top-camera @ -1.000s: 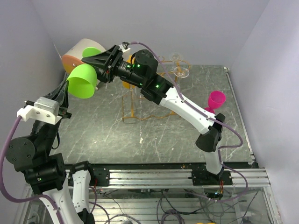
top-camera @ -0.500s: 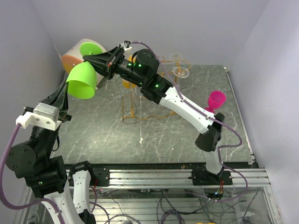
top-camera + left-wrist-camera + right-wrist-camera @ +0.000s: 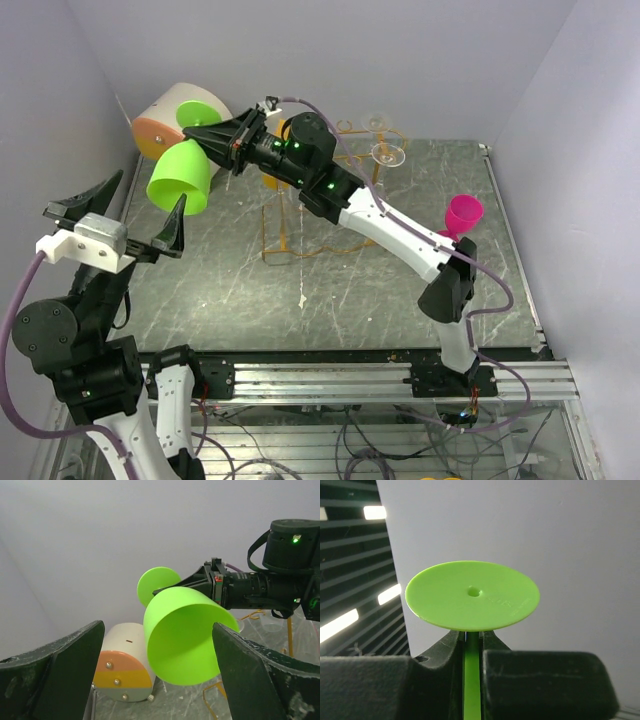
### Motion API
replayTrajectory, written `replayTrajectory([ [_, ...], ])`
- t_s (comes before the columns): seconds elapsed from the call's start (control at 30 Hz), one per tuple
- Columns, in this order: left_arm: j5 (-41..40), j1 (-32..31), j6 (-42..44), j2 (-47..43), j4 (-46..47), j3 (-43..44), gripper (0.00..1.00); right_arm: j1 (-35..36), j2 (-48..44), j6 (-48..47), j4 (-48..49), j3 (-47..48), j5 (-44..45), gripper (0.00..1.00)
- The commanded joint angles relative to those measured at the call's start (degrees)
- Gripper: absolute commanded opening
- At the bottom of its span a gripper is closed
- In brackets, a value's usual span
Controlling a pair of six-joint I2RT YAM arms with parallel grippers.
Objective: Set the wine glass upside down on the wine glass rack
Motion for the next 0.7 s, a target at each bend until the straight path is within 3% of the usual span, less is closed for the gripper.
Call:
replayTrajectory([
  [0.0, 1.5, -0.3, -1.2, 0.5, -4.1, 3.9, 1.00, -2.7, -4.0, -0.5, 3.9, -2.7, 0.4, 0.00],
  [0.17, 3.4, -0.9, -3.9, 1.8, -9.3, 10.1, 1.00, -5.1, -5.9, -7.2, 0.3, -0.9, 0.2, 0.00],
  [0.33, -9.1, -1.1, -2.3, 3.0, -13.8, 15.9, 1.00, -5.4, -10.5, -19.1, -2.9, -4.2, -2.4, 0.00],
  [0.47, -16.4, -1.7, 0.0, 4.3, -16.8, 17.5, 1.00, -5.5, -18.2, -30.2, -3.3, -12.0, -2.8, 0.00],
  [0.67, -22.0, -1.8, 7.2, 16.3, -29.3, 22.6, 0.96, -5.1, -30.0, -45.5, -11.0, -19.9, 0.7, 0.00],
])
